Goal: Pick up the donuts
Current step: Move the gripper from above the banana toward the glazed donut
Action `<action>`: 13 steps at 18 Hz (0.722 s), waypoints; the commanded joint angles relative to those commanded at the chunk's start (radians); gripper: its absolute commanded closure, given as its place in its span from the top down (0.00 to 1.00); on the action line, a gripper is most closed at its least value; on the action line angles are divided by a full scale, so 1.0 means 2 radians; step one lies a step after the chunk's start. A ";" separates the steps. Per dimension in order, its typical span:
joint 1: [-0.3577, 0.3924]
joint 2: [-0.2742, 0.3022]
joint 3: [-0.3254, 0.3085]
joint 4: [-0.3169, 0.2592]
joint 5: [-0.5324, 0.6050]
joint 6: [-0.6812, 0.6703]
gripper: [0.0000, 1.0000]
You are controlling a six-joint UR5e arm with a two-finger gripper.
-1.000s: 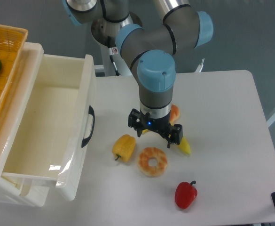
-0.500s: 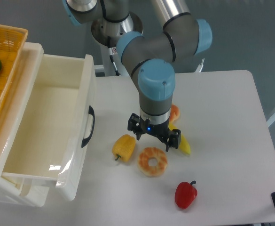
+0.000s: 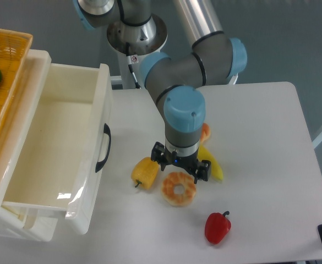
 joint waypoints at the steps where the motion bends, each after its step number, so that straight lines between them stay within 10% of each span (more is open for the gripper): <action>1: 0.000 -0.005 0.000 0.008 0.001 0.000 1.00; 13: 0.039 -0.058 0.001 0.018 0.025 -0.006 1.00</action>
